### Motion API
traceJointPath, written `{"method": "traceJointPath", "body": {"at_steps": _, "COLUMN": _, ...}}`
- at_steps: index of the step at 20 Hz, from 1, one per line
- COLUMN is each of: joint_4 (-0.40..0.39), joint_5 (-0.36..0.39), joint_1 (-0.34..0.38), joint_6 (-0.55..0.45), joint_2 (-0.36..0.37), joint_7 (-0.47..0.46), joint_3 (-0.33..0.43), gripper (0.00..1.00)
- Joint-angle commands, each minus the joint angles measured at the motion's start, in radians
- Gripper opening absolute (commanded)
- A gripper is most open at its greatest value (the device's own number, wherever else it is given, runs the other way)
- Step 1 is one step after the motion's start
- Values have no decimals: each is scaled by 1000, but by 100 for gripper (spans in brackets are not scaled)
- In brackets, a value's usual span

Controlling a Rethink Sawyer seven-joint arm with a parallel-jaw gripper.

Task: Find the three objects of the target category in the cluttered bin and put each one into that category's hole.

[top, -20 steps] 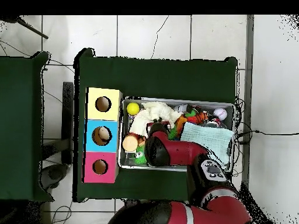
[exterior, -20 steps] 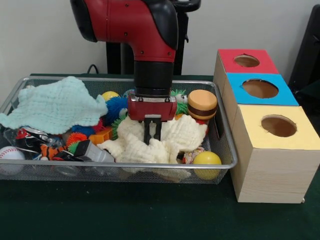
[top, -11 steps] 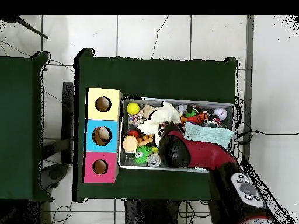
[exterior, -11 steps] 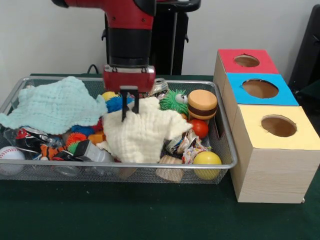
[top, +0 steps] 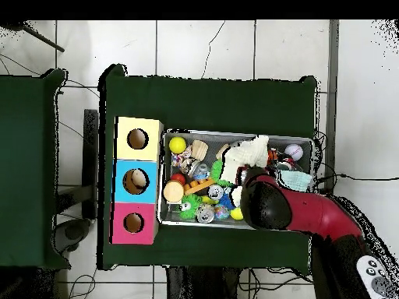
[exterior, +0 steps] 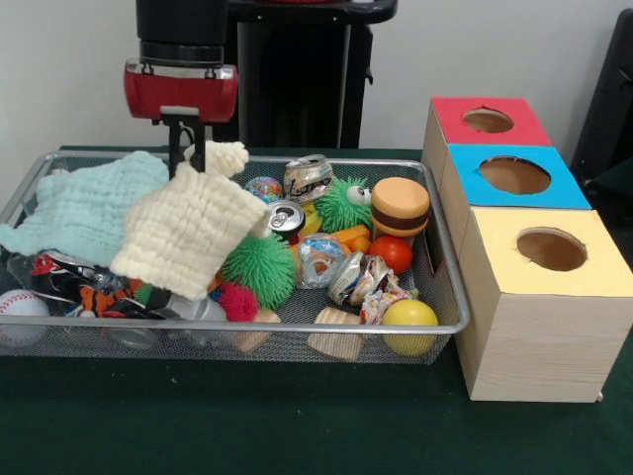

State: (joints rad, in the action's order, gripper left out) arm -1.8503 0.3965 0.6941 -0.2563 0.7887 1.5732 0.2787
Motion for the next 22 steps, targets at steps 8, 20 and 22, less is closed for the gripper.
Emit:
{"method": "traceJointPath", "body": {"at_steps": 8, "joint_4": -23, "joint_5": 164, "joint_1": 71, "joint_6": -46, "joint_2": 0, "joint_7": -110, "joint_3": 167, "gripper": 0}}
{"method": "traceJointPath", "body": {"at_steps": 20, "joint_4": -48, "joint_5": 203, "joint_1": 218, "joint_6": -137, "joint_2": 35, "joint_7": -224, "joint_3": 294, "gripper": 0}}
{"method": "traceJointPath", "body": {"at_steps": 22, "joint_4": -45, "joint_5": 202, "joint_1": 254, "joint_6": -163, "joint_2": 36, "joint_7": -254, "joint_3": 328, "gripper": 0}}
